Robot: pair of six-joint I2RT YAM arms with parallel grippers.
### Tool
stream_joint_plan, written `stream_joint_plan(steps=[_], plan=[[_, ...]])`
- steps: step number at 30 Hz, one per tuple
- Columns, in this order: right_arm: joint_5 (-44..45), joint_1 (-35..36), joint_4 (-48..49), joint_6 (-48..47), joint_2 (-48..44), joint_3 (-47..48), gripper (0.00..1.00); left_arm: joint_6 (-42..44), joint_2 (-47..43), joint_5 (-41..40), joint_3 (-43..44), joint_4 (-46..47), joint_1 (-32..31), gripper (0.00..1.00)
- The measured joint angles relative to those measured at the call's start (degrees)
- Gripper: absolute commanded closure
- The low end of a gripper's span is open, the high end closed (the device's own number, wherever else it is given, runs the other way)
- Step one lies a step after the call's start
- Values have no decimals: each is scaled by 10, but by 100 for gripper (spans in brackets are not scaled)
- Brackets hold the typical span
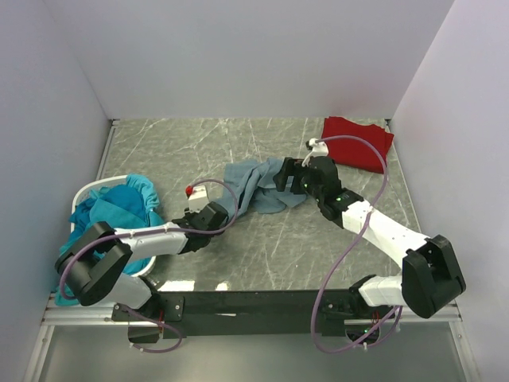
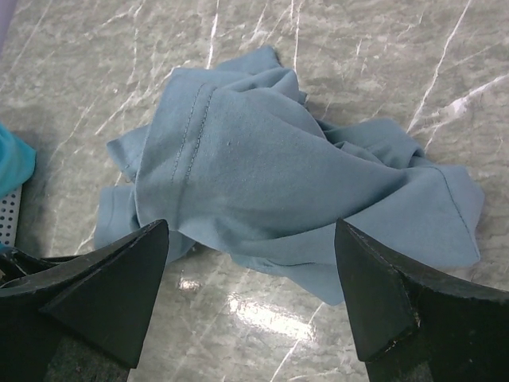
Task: Fold and stack the t-shirts
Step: Flatten the tshirt out
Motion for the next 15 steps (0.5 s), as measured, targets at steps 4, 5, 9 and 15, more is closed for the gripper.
stream_joint_plan(steps=[4, 5, 9, 15], plan=[[0, 3, 0, 0, 4, 0, 10, 0, 13, -5, 5, 15, 0, 66], [0, 4, 0, 0, 4, 0, 10, -1, 15, -6, 6, 18, 0, 69], [7, 20, 0, -6, 4, 0, 10, -8, 20, -3, 6, 30, 0, 91], [23, 70, -3, -26, 4, 3, 11, -10, 23, 2, 5, 42, 2, 99]])
